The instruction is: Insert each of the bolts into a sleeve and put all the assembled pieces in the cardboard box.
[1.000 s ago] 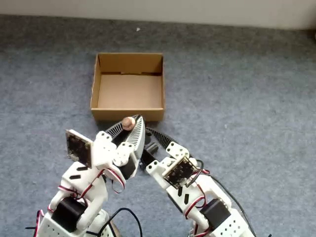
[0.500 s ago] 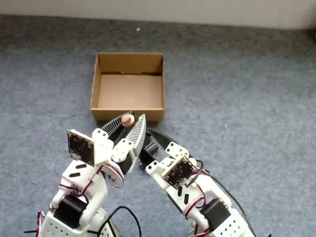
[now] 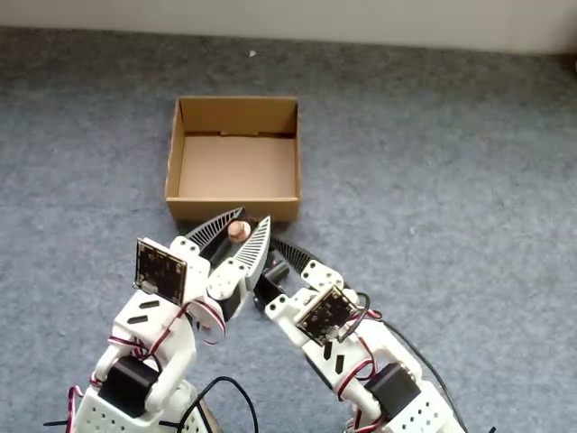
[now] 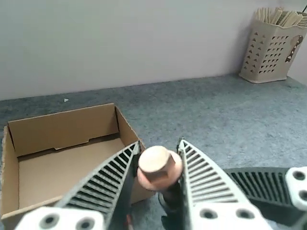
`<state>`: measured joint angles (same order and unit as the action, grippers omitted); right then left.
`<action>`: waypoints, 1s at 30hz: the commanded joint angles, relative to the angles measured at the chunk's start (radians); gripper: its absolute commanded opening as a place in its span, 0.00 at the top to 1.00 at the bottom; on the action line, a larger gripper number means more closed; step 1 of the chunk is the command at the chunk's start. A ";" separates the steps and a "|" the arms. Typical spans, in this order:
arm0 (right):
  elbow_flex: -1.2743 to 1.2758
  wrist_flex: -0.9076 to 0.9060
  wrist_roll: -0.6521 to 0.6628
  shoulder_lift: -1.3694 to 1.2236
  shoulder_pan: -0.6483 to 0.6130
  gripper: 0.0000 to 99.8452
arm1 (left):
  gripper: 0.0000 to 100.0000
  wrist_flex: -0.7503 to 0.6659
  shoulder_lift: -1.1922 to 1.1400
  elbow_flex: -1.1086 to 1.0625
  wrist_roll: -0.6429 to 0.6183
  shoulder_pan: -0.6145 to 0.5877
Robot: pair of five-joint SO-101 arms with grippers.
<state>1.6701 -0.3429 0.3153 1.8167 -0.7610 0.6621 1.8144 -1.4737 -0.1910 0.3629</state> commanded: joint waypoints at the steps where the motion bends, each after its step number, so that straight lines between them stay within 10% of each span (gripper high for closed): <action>1: 0.150 0.008 0.002 0.021 0.045 0.99 | 0.85 0.089 0.004 0.051 0.087 0.022; 11: 0.150 0.005 -0.020 0.021 0.051 0.99 | 0.73 0.437 0.004 0.272 0.086 0.025; 20: 0.150 -0.012 -0.137 0.021 0.179 0.99 | 0.73 0.457 0.005 0.328 0.084 -0.150; 30: 0.150 -0.096 -0.138 0.021 0.203 0.99 | 0.99 0.466 0.005 0.317 0.138 -0.486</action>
<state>1.6701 -0.4427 0.1864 1.8167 -0.5723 1.1239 1.8144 -1.1899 -0.1128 -0.0038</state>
